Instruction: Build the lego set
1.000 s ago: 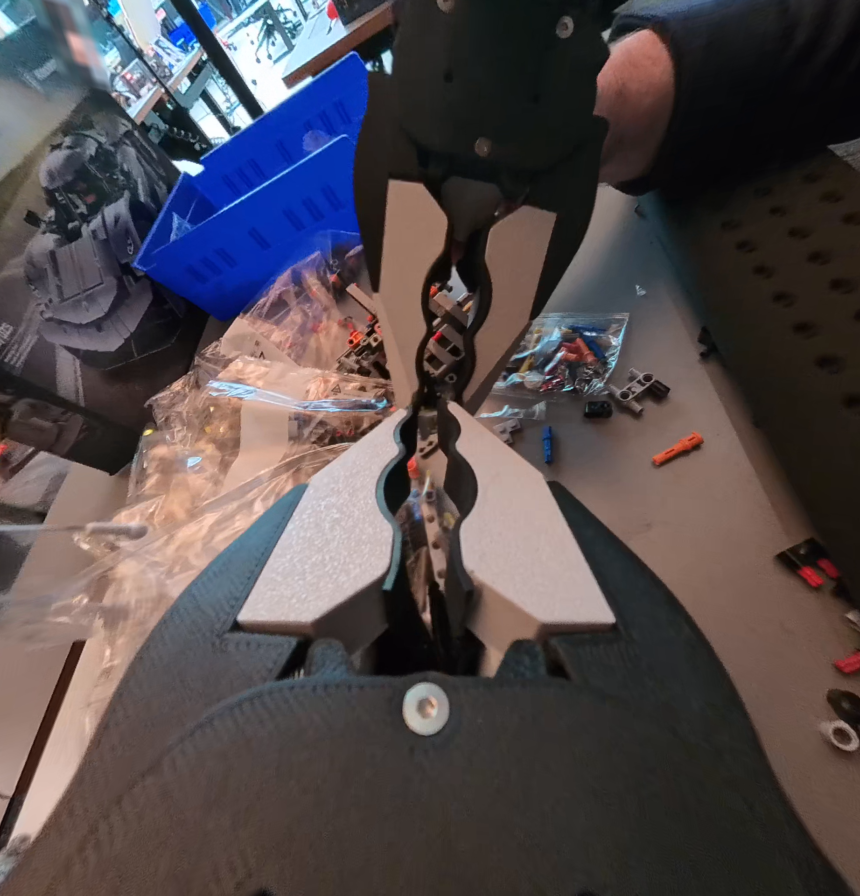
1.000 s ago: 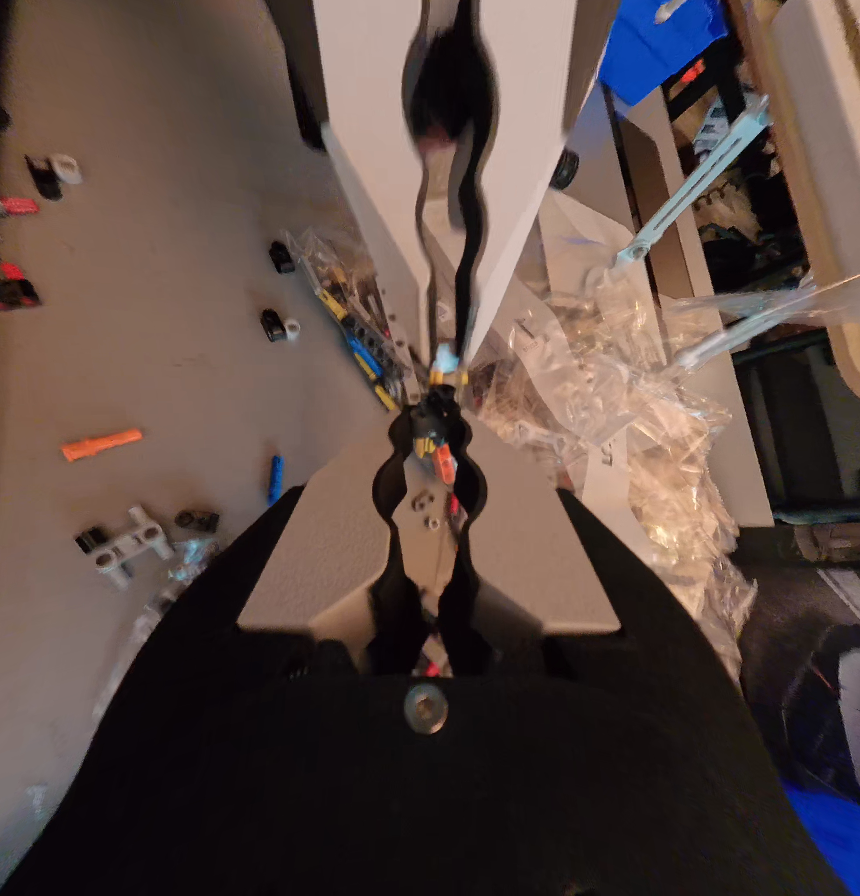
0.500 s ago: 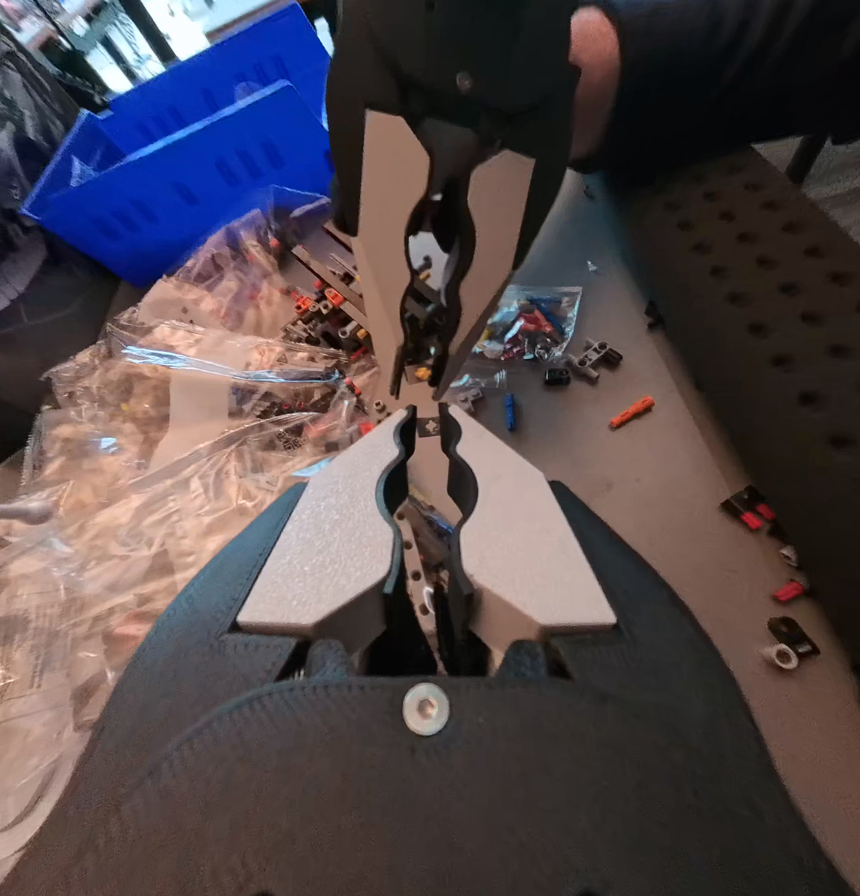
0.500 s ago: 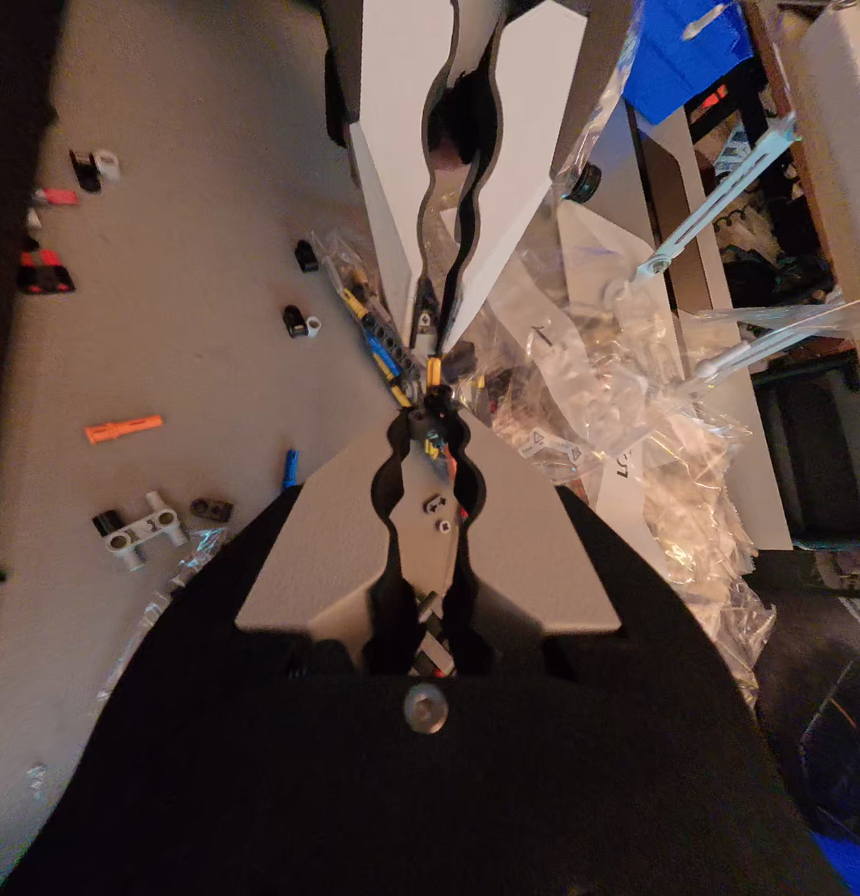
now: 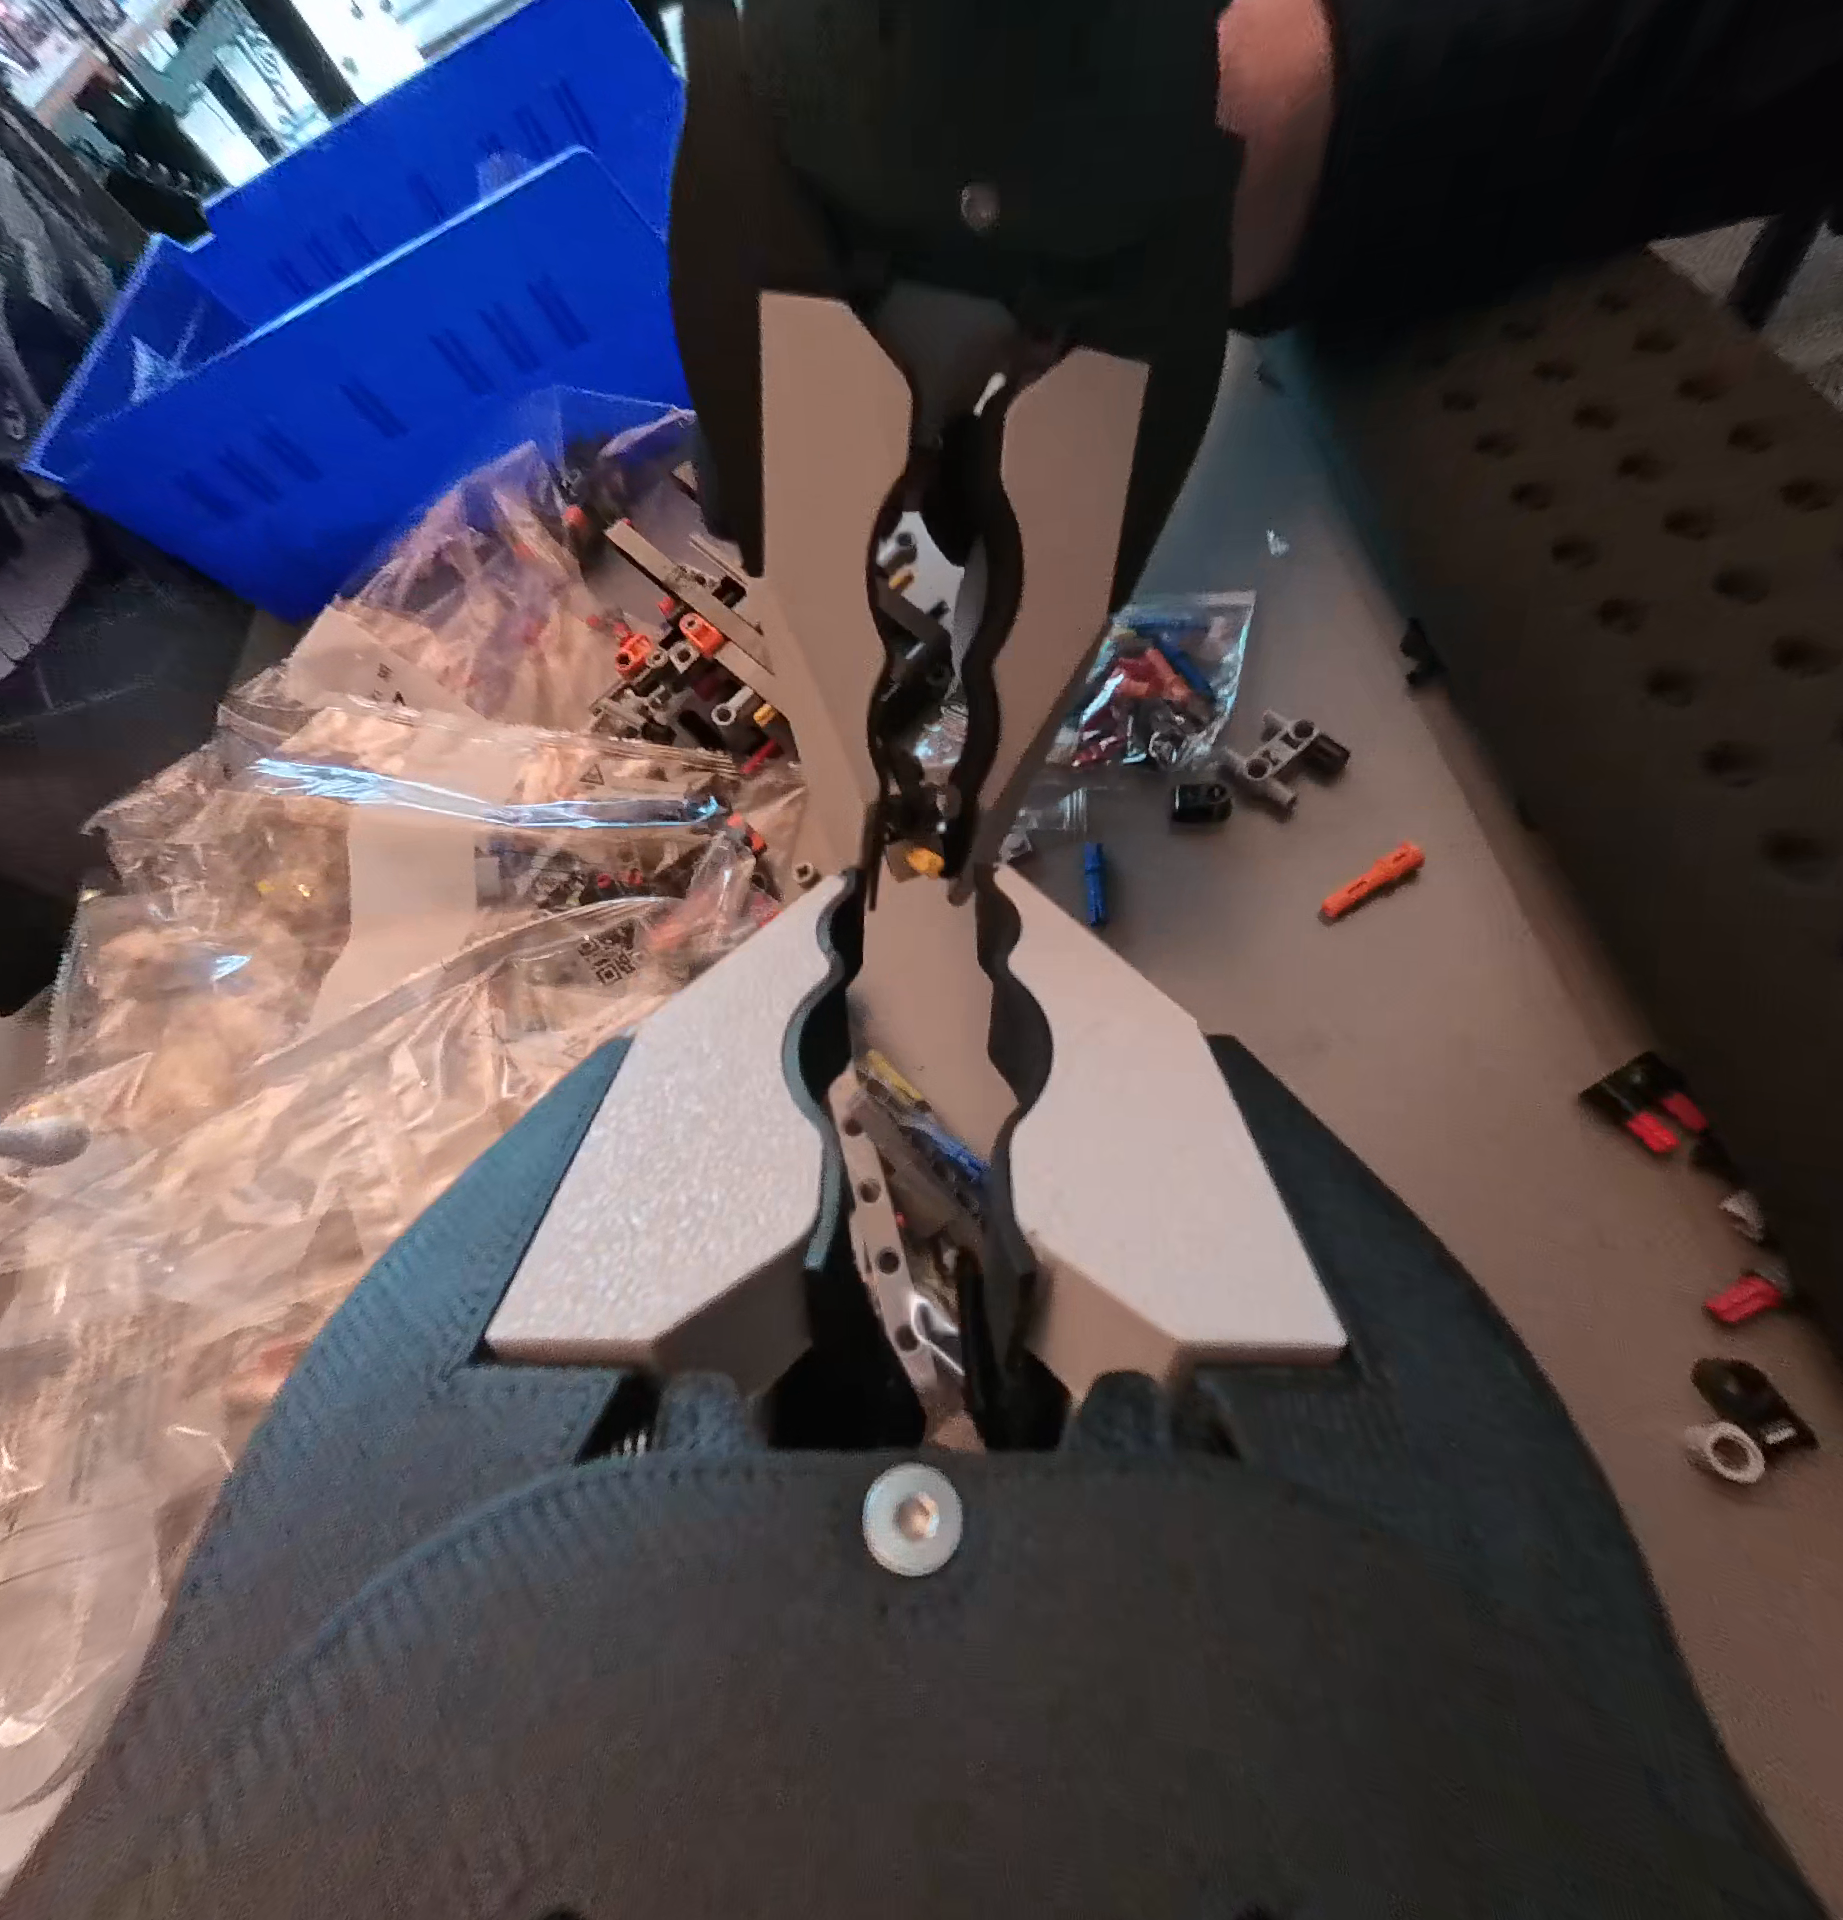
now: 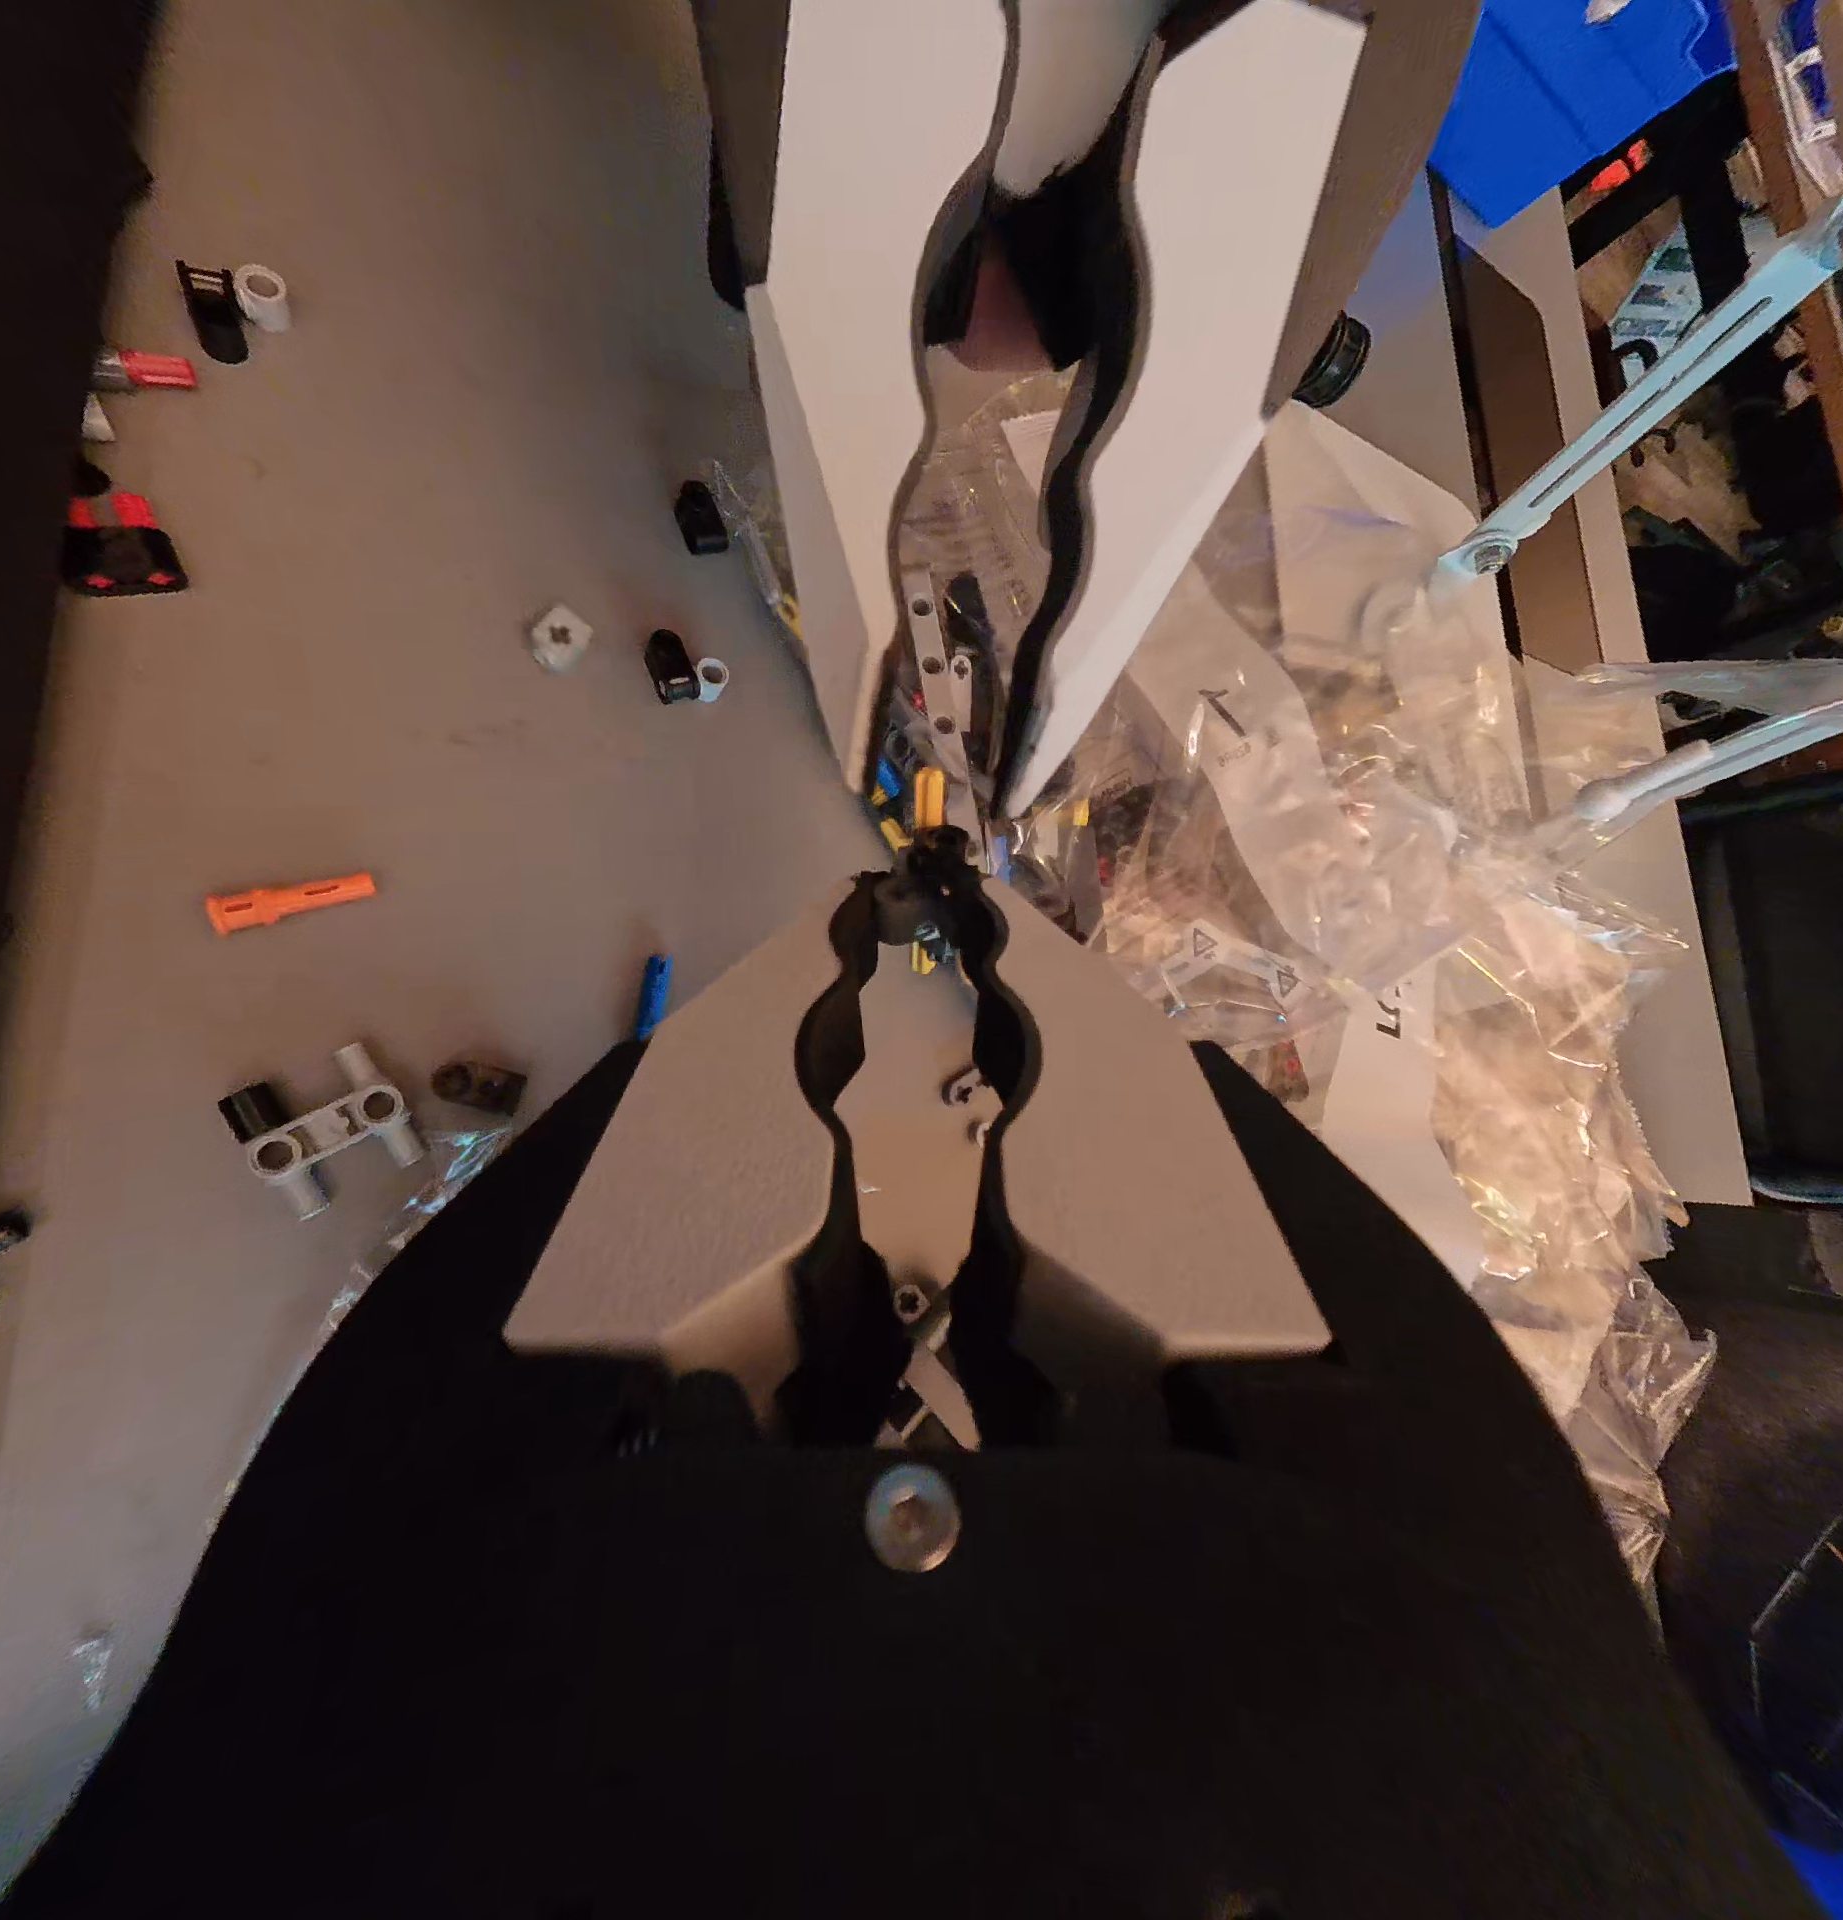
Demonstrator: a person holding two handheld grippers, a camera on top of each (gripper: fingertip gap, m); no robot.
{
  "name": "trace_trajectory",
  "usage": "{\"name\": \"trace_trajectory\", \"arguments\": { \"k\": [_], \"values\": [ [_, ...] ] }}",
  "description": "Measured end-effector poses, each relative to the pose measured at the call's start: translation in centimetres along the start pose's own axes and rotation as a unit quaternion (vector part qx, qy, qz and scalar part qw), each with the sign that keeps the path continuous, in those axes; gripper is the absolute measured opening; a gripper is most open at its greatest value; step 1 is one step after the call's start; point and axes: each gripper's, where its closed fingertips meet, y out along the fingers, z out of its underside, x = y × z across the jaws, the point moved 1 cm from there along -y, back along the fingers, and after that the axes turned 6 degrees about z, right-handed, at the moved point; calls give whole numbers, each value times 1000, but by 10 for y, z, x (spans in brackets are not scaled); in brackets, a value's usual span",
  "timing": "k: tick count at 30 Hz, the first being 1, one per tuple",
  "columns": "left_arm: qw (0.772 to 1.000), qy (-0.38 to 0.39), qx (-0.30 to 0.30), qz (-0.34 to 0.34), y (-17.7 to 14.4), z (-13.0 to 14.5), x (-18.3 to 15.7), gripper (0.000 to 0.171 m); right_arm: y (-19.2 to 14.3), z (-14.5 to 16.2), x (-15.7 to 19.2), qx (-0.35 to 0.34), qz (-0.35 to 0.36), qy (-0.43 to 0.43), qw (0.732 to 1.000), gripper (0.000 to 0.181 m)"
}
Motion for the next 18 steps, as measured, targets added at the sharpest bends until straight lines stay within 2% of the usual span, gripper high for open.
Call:
{"name": "trace_trajectory", "arguments": {
  "k": [6,18],
  "values": [
    [1000,5,-3,-10,7,-4,0,14,4,0,0,13,4,-1,1000,12],
    [998,36,26,-51,9,-2,8,7,6,5,-4,29,6,29,999,13]
  ]
}}
